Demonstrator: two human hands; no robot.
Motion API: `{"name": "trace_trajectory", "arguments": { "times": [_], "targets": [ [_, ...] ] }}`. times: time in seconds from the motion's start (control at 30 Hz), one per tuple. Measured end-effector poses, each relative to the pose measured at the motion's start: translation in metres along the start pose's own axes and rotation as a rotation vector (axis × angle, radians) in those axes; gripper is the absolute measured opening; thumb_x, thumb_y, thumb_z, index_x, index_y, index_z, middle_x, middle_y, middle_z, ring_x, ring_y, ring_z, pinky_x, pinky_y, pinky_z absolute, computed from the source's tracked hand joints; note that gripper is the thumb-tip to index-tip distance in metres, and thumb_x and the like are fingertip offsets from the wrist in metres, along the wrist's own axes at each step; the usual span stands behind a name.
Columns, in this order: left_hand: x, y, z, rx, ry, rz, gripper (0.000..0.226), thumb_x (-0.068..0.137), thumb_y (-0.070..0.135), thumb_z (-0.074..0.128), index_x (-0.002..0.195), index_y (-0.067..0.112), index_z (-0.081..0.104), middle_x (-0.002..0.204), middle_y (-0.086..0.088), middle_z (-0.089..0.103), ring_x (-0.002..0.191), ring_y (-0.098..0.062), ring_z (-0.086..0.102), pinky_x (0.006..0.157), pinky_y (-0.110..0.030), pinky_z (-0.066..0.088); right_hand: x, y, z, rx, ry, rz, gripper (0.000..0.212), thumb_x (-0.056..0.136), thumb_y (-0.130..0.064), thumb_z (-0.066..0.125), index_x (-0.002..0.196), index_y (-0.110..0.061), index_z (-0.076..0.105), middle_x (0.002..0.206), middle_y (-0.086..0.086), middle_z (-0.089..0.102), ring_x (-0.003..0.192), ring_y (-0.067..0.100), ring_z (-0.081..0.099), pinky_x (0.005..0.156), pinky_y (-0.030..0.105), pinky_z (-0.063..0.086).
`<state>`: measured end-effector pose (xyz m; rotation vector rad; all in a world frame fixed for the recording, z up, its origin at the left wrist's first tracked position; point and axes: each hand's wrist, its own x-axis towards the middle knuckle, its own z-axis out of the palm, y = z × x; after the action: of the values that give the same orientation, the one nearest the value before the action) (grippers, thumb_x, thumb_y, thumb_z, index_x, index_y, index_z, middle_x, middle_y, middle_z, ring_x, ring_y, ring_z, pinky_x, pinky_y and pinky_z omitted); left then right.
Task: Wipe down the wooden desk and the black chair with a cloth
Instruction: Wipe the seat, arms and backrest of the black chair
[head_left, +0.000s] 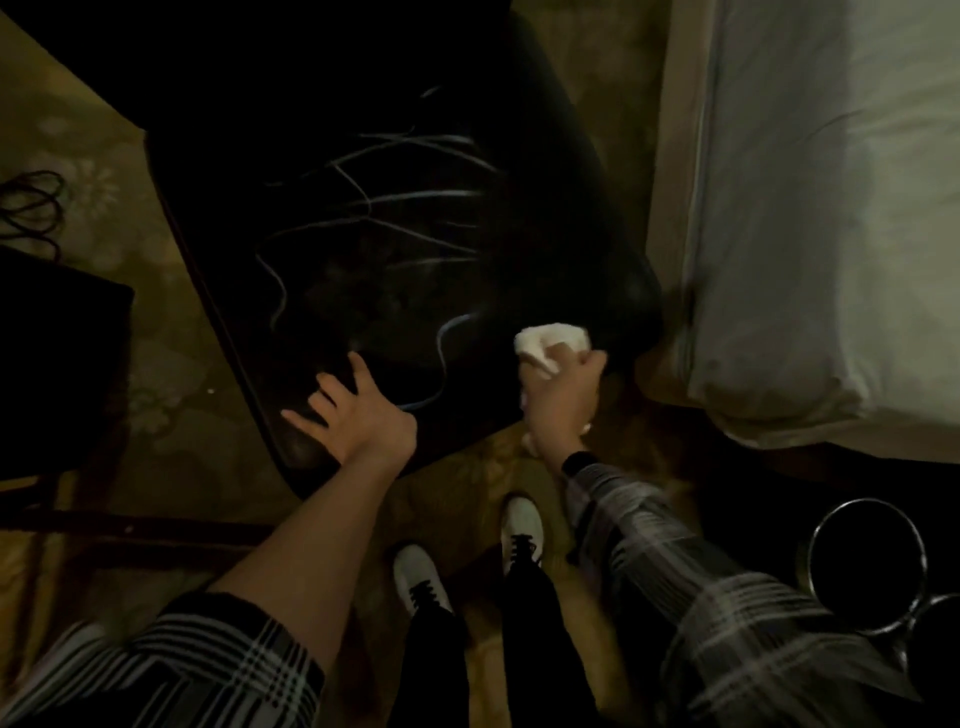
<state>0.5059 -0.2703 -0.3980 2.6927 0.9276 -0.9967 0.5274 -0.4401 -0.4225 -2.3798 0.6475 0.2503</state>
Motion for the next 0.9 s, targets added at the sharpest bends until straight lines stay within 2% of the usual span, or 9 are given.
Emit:
{"name": "trace_trajectory", "arguments": {
  "times": [0.1, 0.2, 0.3, 0.43, 0.53, 0.6, 0.7, 0.8, 0.9],
  "targets": [
    [0.000, 0.001, -0.003, -0.014, -0.022, -0.011, 0.090, 0.084, 0.037, 0.057, 0.150, 0.026, -0.003, 0.153, -0.019, 0.005, 0.138, -0.039, 0.008, 0.111, -0.059, -0.008, -0.046, -0.006, 0.022, 0.024, -0.173, -0.112, 0.032, 0.084, -0.028, 0.068, 0.114, -0.017, 0.061, 0.115, -0.001, 0.034, 0.102, 0.020, 0.049, 0.086, 0.027, 0.042],
    [-0.001, 0.003, -0.008, 0.004, -0.046, -0.014, 0.090, 0.084, 0.041, 0.057, 0.150, 0.026, -0.003, 0.152, -0.019, 0.006, 0.138, -0.039, 0.008, 0.111, -0.059, -0.009, -0.027, 0.002, 0.000, -0.031, -0.280, -0.243, 0.036, 0.084, -0.031, 0.068, 0.117, -0.016, 0.062, 0.111, -0.005, 0.032, 0.098, 0.012, 0.045, 0.081, 0.021, 0.037],
    [0.002, 0.009, -0.013, 0.013, -0.087, -0.040, 0.092, 0.084, 0.047, 0.057, 0.151, 0.025, -0.002, 0.150, -0.020, 0.008, 0.137, -0.040, 0.009, 0.112, -0.059, -0.008, 0.019, 0.013, -0.038, -0.043, -0.175, -0.287, 0.037, 0.085, -0.027, 0.068, 0.117, -0.012, 0.058, 0.117, 0.002, 0.038, 0.097, 0.012, 0.044, 0.080, 0.020, 0.035],
    [0.002, 0.016, -0.011, 0.032, -0.124, -0.052, 0.095, 0.083, 0.050, 0.057, 0.151, 0.022, -0.003, 0.149, -0.022, 0.007, 0.137, -0.041, 0.007, 0.112, -0.058, -0.008, 0.072, 0.010, -0.068, -0.048, -0.030, -0.122, 0.038, 0.087, -0.033, 0.064, 0.117, -0.011, 0.056, 0.122, 0.009, 0.038, 0.106, 0.023, 0.049, 0.083, 0.022, 0.035],
    [-0.001, 0.018, -0.009, 0.041, -0.132, -0.047, 0.093, 0.084, 0.047, 0.057, 0.150, 0.021, -0.003, 0.148, -0.022, 0.007, 0.137, -0.041, 0.008, 0.113, -0.057, -0.006, 0.056, 0.002, -0.044, 0.018, 0.022, -0.022, 0.034, 0.089, -0.027, 0.062, 0.117, -0.010, 0.054, 0.120, 0.011, 0.044, 0.103, 0.027, 0.054, 0.079, 0.019, 0.041],
    [-0.004, 0.020, -0.009, 0.047, -0.139, -0.038, 0.092, 0.085, 0.045, 0.056, 0.150, 0.021, -0.004, 0.148, -0.022, 0.007, 0.137, -0.042, 0.008, 0.113, -0.057, -0.006, 0.011, -0.004, -0.012, 0.083, -0.025, -0.034, 0.033, 0.087, -0.024, 0.063, 0.117, -0.014, 0.054, 0.121, 0.011, 0.047, 0.103, 0.027, 0.054, 0.080, 0.024, 0.046],
    [-0.007, 0.018, -0.011, 0.078, -0.138, -0.033, 0.086, 0.087, 0.045, 0.051, 0.150, 0.024, -0.003, 0.148, -0.022, 0.007, 0.137, -0.041, 0.008, 0.113, -0.056, -0.006, -0.045, -0.007, 0.017, 0.027, -0.201, -0.085, 0.037, 0.085, -0.032, 0.066, 0.119, -0.017, 0.060, 0.122, 0.006, 0.040, 0.109, 0.023, 0.048, 0.091, 0.028, 0.040],
    [-0.006, 0.011, -0.013, 0.123, -0.116, -0.007, 0.083, 0.089, 0.044, 0.049, 0.150, 0.026, -0.004, 0.148, -0.022, 0.007, 0.136, -0.041, 0.010, 0.114, -0.054, -0.006, -0.028, 0.002, 0.003, 0.009, -0.333, -0.158, 0.042, 0.083, -0.039, 0.067, 0.116, -0.013, 0.062, 0.113, 0.002, 0.042, 0.102, 0.019, 0.052, 0.081, 0.024, 0.041],
    [-0.008, 0.009, -0.011, 0.108, -0.114, 0.014, 0.085, 0.089, 0.043, 0.050, 0.150, 0.027, -0.006, 0.149, -0.021, 0.005, 0.136, -0.042, 0.009, 0.114, -0.053, -0.006, 0.015, 0.009, -0.028, 0.011, -0.259, -0.165, 0.043, 0.082, -0.042, 0.068, 0.113, -0.012, 0.061, 0.112, 0.002, 0.045, 0.095, 0.014, 0.051, 0.079, 0.025, 0.043]
  ]
}}
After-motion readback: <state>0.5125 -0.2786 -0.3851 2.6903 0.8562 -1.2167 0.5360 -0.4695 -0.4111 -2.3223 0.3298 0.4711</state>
